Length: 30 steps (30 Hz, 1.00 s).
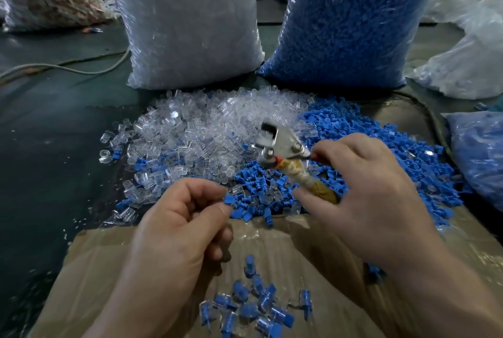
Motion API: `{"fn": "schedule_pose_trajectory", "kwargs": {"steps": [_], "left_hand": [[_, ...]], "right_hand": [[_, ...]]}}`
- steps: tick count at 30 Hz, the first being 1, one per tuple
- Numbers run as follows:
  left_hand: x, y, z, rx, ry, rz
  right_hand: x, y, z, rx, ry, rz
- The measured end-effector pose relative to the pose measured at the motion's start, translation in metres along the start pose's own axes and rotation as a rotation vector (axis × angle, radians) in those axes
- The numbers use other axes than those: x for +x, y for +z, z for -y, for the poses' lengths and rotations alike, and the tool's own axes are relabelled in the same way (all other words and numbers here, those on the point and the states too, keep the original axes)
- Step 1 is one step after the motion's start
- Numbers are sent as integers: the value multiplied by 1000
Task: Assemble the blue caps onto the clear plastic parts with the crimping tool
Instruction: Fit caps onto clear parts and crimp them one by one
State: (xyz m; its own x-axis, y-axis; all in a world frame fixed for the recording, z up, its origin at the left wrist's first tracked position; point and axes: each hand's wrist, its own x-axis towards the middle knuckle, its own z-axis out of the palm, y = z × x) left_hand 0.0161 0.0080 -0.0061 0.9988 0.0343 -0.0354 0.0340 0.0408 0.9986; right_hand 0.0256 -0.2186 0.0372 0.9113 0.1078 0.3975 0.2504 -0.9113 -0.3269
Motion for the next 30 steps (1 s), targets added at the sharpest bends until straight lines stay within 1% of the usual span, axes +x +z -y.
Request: {"fn": "schedule_pose_trajectory", "kwargs": {"steps": [2,5,9,12,17,30], "left_hand": [[2,-3,1,-14,43,4],[4,-7,1,-26,82,11],[3,-8,2,-48,98,8],[2,-8,0,-1,130,30],[0,-7,-4,66,141,7],[-1,-2,-8,96,152,3]], "right_hand": [[-4,-2,4,-46,-82,81],[-8,-3,9,-76,-160,153],[-11,-8,10,-45,-194,221],[-11,-10,13,-25,-205,264],[-10,-11,13,-12,-201,284],[-10,-9,17,-25,-196,303]]}}
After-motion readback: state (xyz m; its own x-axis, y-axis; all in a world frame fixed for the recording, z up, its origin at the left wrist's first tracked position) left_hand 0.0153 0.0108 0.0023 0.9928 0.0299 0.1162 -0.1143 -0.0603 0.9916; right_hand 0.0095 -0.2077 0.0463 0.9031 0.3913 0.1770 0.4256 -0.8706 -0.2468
